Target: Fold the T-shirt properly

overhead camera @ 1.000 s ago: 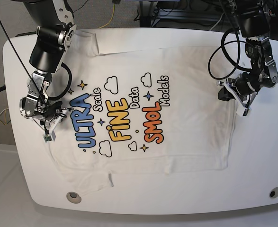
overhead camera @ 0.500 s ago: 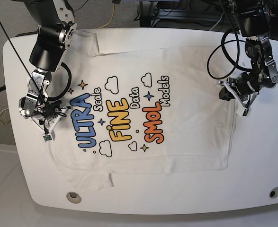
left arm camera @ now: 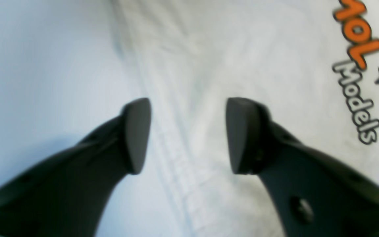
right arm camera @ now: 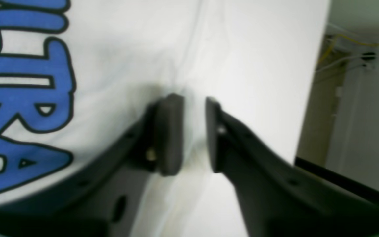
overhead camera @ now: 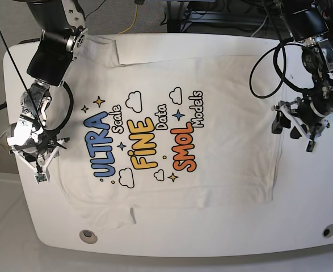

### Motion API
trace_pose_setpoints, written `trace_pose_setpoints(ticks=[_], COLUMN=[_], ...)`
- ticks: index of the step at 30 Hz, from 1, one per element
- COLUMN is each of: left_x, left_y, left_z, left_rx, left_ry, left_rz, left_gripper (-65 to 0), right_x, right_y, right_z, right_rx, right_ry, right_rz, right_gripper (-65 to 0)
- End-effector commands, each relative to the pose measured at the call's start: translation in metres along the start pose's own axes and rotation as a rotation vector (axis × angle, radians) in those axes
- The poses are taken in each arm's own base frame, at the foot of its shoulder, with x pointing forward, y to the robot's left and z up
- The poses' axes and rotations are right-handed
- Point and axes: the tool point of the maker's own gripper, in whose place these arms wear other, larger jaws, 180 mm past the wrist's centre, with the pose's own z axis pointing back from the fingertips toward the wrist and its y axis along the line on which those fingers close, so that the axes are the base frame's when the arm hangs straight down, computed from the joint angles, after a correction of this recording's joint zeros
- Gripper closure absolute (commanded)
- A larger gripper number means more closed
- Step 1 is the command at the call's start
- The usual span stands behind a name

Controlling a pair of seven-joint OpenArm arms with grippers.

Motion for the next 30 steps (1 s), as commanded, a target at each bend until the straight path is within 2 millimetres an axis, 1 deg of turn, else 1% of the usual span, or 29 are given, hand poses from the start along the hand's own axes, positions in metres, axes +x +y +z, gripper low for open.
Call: trace_pose_setpoints(ticks=[1, 3, 5, 6, 7, 10, 11, 14, 16, 17, 18, 21, 25, 27, 30], left_x=[0.025, 0.026, 0.021, 0.016, 0.012, 0.0, -0.01, -0.028, -0.042, -0.048, -0.058, -0.081, -0.102, -0.11, -0.122], left_y=[0.004, 0.005, 0.008, 0.011, 0.014, 0.021, 0.022, 0.027, 0.03, 0.031, 0.031, 0.03, 0.031, 0.031, 0.027], left_z=[0.015, 0.019, 0.022, 0.024, 0.025, 0.03, 0.032, 0.039, 0.044, 0.046, 0.049, 0.056, 0.065, 0.068, 0.07], left_rx=[0.029, 0.038, 0.05, 0.06, 0.067, 0.084, 0.087, 0.097, 0.105, 0.106, 0.107, 0.102, 0.111, 0.11, 0.104], left_ry=[-0.068, -0.055, -0.025, -0.003, 0.013, 0.057, 0.081, 0.124, 0.154, 0.165, 0.185, 0.237, 0.282, 0.3, 0.324], left_rz=[-0.043, -0.057, -0.056, -0.048, -0.042, -0.024, -0.021, -0.019, -0.015, -0.012, -0.011, -0.013, 0.005, 0.014, 0.029], left_gripper=[-38.5, -37.6, -36.6, -35.9, -35.5, -34.6, -34.5, -34.6, -34.6, -34.6, -34.8, -34.8, -34.9, -34.9, -34.9], right_x=[0.026, 0.02, 0.016, 0.015, 0.012, -0.007, -0.015, -0.033, -0.051, -0.057, -0.066, -0.086, -0.105, -0.109, -0.116], right_y=[-0.016, -0.017, -0.019, -0.02, -0.02, -0.032, -0.035, -0.045, -0.057, -0.059, -0.065, -0.071, -0.076, -0.079, -0.077], right_z=[0.02, 0.026, 0.033, 0.037, 0.04, 0.05, 0.054, 0.062, 0.069, 0.071, 0.074, 0.077, 0.08, 0.082, 0.082], right_rx=[-0.05, -0.065, -0.084, -0.09, -0.094, -0.121, -0.127, -0.144, -0.174, -0.181, -0.193, -0.207, -0.223, -0.228, -0.226], right_ry=[-0.078, -0.063, -0.053, -0.05, -0.042, 0.0, 0.012, 0.044, 0.083, 0.098, 0.118, 0.161, 0.202, 0.211, 0.225], right_rz=[0.003, 0.014, 0.029, 0.046, 0.056, 0.043, 0.03, -0.012, -0.059, -0.073, -0.092, -0.128, -0.133, -0.125, -0.117], right_gripper=[-32.8, -38.3, -41.4, -41.8, -41.8, -41.8, -41.8, -41.8, -41.8, -41.8, -41.8, -41.8, -41.8, -41.8, -41.8])
